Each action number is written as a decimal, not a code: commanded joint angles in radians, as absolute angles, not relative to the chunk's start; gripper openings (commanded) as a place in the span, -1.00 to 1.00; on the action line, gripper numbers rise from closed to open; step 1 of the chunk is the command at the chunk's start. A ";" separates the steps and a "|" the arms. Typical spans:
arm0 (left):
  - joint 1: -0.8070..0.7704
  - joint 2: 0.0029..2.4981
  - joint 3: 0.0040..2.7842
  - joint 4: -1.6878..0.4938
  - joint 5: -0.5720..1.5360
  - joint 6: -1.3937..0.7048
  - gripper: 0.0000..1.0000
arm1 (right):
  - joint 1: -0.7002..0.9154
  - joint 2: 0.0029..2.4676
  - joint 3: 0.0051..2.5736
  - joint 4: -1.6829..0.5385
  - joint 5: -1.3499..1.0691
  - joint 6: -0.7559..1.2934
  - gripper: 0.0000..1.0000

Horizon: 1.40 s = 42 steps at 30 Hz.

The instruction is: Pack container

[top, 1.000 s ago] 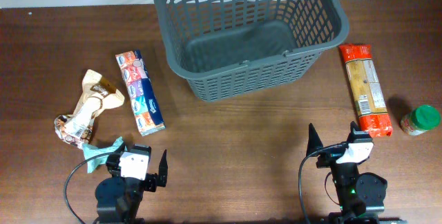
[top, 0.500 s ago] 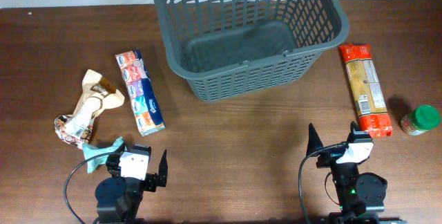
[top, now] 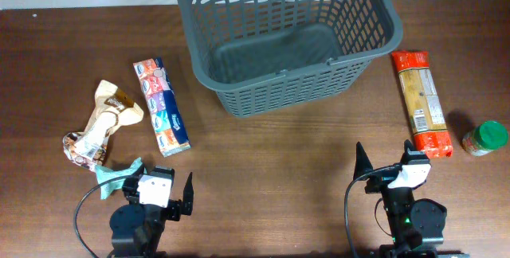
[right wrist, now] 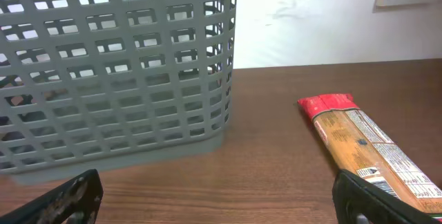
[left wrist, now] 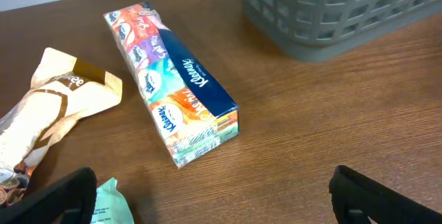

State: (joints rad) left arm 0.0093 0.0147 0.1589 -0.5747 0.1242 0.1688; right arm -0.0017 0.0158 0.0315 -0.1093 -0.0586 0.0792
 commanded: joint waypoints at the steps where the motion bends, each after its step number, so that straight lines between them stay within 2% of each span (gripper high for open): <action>1: 0.016 0.005 0.152 -0.571 0.135 0.181 0.99 | 0.008 0.004 0.022 -0.107 -0.071 0.082 0.98; 18: 0.016 0.005 0.152 -0.567 0.136 0.181 0.98 | 0.008 0.004 0.022 -0.107 -0.071 0.082 0.98; 21: 0.016 0.005 0.152 -0.511 0.142 0.176 0.99 | 0.008 0.004 0.022 -0.107 -0.072 0.083 0.98; 29: 0.016 0.009 0.152 -0.277 0.301 0.099 0.99 | 0.007 0.004 0.022 -0.097 -0.051 0.086 0.98; 33: 0.016 0.051 0.182 -0.255 0.433 0.041 0.99 | 0.006 0.004 0.052 -0.088 -0.192 0.087 0.98; 37: 0.016 0.131 0.278 -0.342 0.551 0.015 0.99 | 0.006 0.007 0.178 -0.288 -0.233 0.150 0.98; 40: 0.016 0.148 0.290 -0.304 0.667 0.015 0.99 | 0.006 0.016 0.307 -0.527 -0.231 0.089 0.98; 42: 0.016 0.148 0.290 -0.274 0.765 0.015 0.99 | 0.006 0.016 0.385 -0.604 -0.221 0.039 0.98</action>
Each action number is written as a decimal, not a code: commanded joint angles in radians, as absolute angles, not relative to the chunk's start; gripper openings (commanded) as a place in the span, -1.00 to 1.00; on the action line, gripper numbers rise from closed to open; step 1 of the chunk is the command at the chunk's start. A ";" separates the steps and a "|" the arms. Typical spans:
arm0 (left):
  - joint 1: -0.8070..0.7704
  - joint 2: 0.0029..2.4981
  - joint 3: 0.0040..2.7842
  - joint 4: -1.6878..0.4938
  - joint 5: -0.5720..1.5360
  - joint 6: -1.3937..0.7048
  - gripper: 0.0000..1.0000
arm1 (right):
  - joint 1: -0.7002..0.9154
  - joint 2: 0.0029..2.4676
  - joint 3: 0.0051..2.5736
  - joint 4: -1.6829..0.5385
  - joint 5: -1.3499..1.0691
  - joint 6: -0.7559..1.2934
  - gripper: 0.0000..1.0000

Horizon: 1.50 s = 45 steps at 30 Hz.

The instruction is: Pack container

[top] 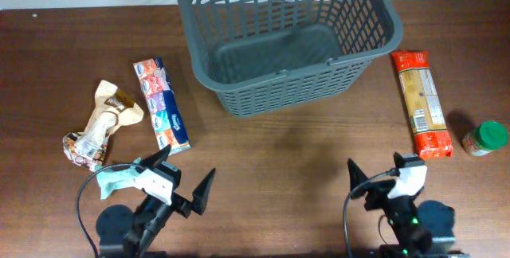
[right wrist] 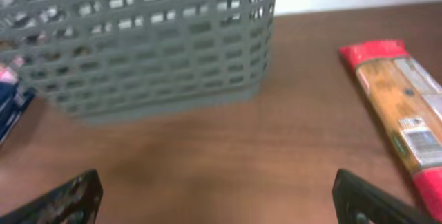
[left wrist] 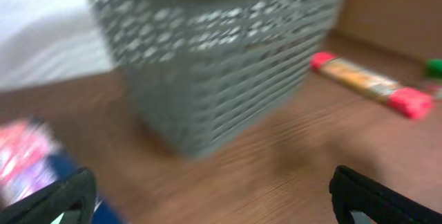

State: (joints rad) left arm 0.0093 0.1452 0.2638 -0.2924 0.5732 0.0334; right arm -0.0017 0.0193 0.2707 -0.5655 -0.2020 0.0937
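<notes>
A grey plastic basket (top: 283, 39) stands at the back middle of the brown table, nothing visible inside. Left of it lie a blue tissue box (top: 162, 104), a tan crumpled snack bag (top: 100, 123) and a teal packet (top: 118, 177) partly under my left arm. On the right lie a long red-ended pasta packet (top: 420, 103) and a green-lidded jar (top: 485, 138). My left gripper (top: 183, 186) is open near the front left, turned right toward the basket (left wrist: 221, 65). Front right, my right gripper (top: 384, 180) is open and faces the basket (right wrist: 138, 37) and the pasta packet (right wrist: 404, 124).
Bare brown table (top: 271, 162) lies between the two arms and in front of the basket. A white wall runs behind the table's far edge.
My left gripper has swung right, from facing the tissue box and snack bag to facing the basket and pasta packet. My right gripper has turned slightly left and tilted down. No object has moved.
</notes>
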 commanded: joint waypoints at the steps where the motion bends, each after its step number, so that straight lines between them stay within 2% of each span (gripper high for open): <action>1: 0.016 0.148 0.290 -0.266 0.796 0.015 0.99 | 0.007 0.016 0.420 -0.609 -0.224 0.033 0.98; 4: 0.016 0.151 0.299 -0.284 0.850 0.011 0.98 | 0.006 0.018 0.507 -0.579 -0.224 0.007 0.98; 7: 0.015 0.182 0.351 -0.410 0.747 -0.042 0.99 | 0.006 0.062 0.589 -0.614 -0.120 -0.003 0.98; 11: 0.015 0.310 0.591 -0.775 0.507 -0.184 0.99 | 0.006 0.255 0.786 -0.791 0.052 -0.005 0.98; 14: 0.014 0.443 0.841 -0.973 0.513 -0.268 0.99 | 0.007 0.486 0.999 -0.941 0.045 -0.023 0.98; 19: 0.014 0.524 1.040 -0.986 0.649 -0.269 0.99 | 0.006 0.789 1.342 -1.143 -0.073 -0.022 0.98; 24: -0.004 0.539 1.069 -0.940 0.662 -0.258 0.99 | 0.006 0.971 1.558 -1.237 -0.098 -0.022 0.97; 28: -0.067 0.620 1.179 -0.995 0.631 -0.266 1.00 | 0.006 1.074 1.714 -1.254 -0.113 -0.022 0.97; 32: -0.175 0.752 1.355 -1.176 0.437 -0.273 0.99 | 0.006 1.185 1.896 -1.312 -0.113 -0.023 0.98; 35: -0.285 0.853 1.467 -1.269 0.369 -0.284 1.00 | 0.006 1.272 2.012 -1.380 -0.113 -0.031 0.98; 40: -0.515 1.011 1.547 -1.227 0.364 -0.284 0.99 | 0.006 1.369 2.123 -1.439 -0.132 -0.025 0.98; 45: -0.602 1.136 1.547 -1.184 0.397 -0.284 0.99 | 0.006 1.383 2.127 -1.399 -0.141 -0.020 0.98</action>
State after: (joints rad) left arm -0.5705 1.0809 1.5394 -1.1847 0.3950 -0.2775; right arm -0.0010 1.3865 2.1029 -1.4136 -0.1181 -0.0231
